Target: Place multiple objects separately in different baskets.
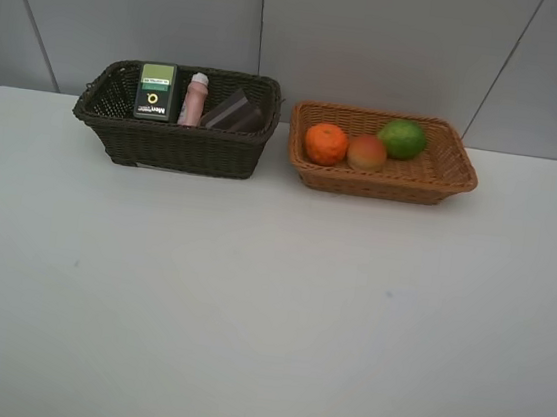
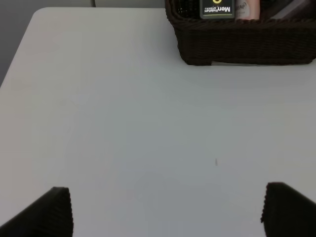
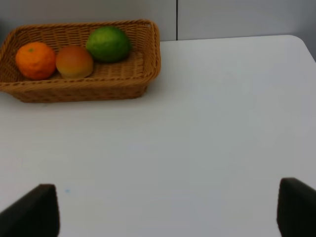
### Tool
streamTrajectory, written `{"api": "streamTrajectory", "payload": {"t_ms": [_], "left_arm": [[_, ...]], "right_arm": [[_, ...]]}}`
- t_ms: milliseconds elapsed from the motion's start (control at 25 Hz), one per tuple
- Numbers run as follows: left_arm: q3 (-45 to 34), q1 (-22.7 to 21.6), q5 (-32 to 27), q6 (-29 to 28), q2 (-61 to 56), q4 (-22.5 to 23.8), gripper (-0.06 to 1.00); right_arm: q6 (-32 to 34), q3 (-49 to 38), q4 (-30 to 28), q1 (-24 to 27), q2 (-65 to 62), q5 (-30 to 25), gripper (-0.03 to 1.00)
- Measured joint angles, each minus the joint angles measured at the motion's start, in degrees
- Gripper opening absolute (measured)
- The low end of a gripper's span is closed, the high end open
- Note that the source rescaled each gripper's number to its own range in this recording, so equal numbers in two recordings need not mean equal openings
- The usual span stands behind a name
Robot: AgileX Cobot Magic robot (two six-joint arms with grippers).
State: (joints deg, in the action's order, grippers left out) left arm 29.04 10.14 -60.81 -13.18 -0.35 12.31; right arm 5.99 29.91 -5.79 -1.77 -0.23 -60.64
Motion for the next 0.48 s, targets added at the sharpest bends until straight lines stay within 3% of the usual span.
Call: {"api": "streamTrajectory", "payload": {"t_ms": [240, 480], "left_arm": [[0.00, -0.55, 0.00, 0.00, 0.00, -0.05, 0.99], [0.00, -5.36, 0.00, 0.00, 0.00, -0.27, 0.99]], "right_arm": [[0.00, 0.00, 0.00, 0.00, 0.00, 0.00, 0.86], [0.00, 0.00, 0.00, 0.00, 0.00, 0.00, 0.86]]}}
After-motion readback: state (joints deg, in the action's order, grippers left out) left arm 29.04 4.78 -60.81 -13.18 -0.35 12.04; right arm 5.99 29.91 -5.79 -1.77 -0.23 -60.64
